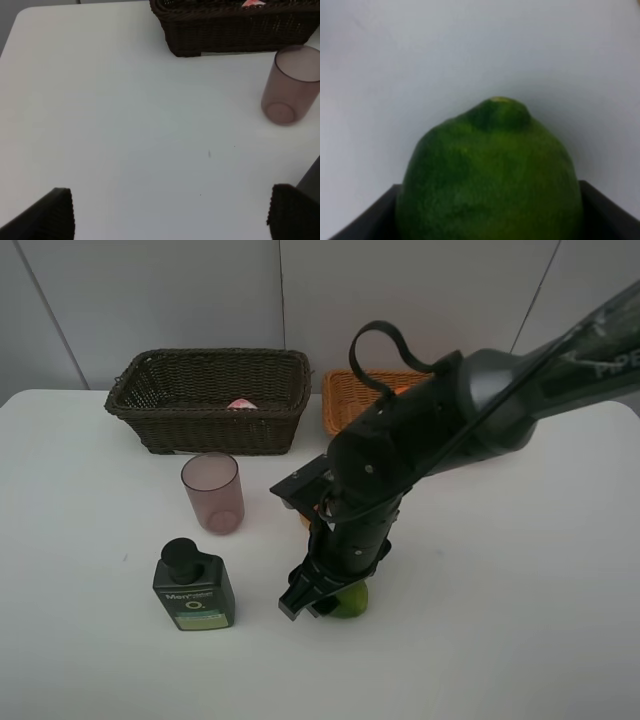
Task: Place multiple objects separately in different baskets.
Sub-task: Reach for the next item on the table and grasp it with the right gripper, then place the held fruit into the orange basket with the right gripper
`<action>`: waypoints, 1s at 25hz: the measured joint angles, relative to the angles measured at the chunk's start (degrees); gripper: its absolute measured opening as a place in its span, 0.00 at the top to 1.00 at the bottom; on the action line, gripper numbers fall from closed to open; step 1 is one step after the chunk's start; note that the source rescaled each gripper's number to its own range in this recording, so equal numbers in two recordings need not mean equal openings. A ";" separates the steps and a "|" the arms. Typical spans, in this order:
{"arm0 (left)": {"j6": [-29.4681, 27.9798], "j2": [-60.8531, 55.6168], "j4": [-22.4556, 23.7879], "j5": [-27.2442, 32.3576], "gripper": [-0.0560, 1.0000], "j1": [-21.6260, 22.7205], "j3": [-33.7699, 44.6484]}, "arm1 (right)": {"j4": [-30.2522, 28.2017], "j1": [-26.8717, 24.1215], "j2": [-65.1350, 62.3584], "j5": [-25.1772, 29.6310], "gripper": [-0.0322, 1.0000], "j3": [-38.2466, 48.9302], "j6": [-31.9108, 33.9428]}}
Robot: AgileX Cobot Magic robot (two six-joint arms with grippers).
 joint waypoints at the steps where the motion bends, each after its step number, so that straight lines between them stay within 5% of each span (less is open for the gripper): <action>1: 0.00 0.00 0.00 0.00 0.00 0.00 0.00 | 0.00 0.00 0.00 0.00 0.48 0.00 0.00; 19: 0.00 0.00 0.00 0.00 0.00 0.00 0.00 | -0.56 0.00 -0.16 0.06 0.48 0.00 0.00; 25: 0.00 0.00 0.00 0.00 0.00 0.00 0.00 | -0.83 0.00 -4.17 5.34 0.48 -3.30 0.15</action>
